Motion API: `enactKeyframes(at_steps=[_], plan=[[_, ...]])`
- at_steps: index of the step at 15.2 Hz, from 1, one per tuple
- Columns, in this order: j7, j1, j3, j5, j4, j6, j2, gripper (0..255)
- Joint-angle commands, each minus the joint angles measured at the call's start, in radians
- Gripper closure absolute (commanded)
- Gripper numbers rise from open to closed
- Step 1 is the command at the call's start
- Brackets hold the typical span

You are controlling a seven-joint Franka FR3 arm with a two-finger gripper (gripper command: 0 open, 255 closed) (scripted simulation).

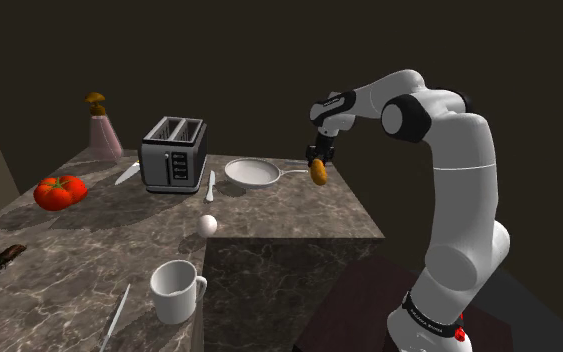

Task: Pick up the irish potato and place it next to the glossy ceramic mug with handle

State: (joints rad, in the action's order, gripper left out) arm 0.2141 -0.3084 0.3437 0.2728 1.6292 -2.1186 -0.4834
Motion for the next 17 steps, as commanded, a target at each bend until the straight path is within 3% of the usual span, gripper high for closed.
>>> enactKeyframes(at_steps=[1, 17], plan=[[-0.005, 0.002, 0.003, -0.006, -0.010, 0.022, 0.013, 255], [-0.039, 0.002, 0.019, -0.040, -0.142, 0.207, 0.071, 255]])
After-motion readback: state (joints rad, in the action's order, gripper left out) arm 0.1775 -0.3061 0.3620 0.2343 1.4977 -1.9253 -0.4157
